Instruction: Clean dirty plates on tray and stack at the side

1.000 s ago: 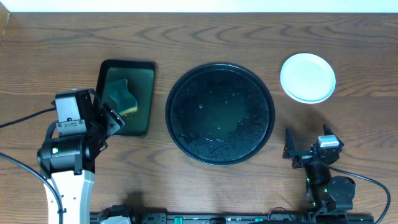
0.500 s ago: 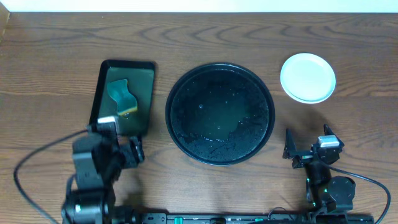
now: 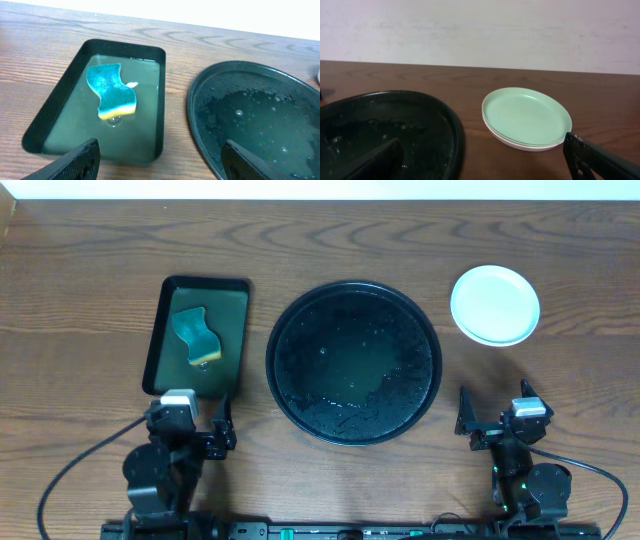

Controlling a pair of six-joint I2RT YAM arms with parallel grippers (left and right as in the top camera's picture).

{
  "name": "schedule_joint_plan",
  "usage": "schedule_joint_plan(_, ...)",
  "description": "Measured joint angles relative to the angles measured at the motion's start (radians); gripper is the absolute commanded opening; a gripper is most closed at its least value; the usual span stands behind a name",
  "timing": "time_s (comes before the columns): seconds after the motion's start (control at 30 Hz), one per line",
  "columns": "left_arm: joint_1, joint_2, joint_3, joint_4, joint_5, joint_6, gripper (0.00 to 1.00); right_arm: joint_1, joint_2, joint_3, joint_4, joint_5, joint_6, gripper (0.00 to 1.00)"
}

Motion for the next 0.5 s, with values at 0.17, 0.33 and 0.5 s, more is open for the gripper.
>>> schedule_joint_plan(0.17,0.0,-0.077,-0.096,0.107,0.006,0.003,0.78,0.0,0.0,0.0,0.0,0.0,0.0,0.99)
schedule_joint_plan(0.33,0.0,-0.093,-0.161,0.232,0.011,0.0,0.78,0.0,0.0,0.0,0.0,0.0,0.0,0.99)
schedule_joint_plan(0.5,0.0,-0.108,-0.213,0.345,-0.004,-0.003,0.78,0.0,0.0,0.0,0.0,0.0,0.0,0.99)
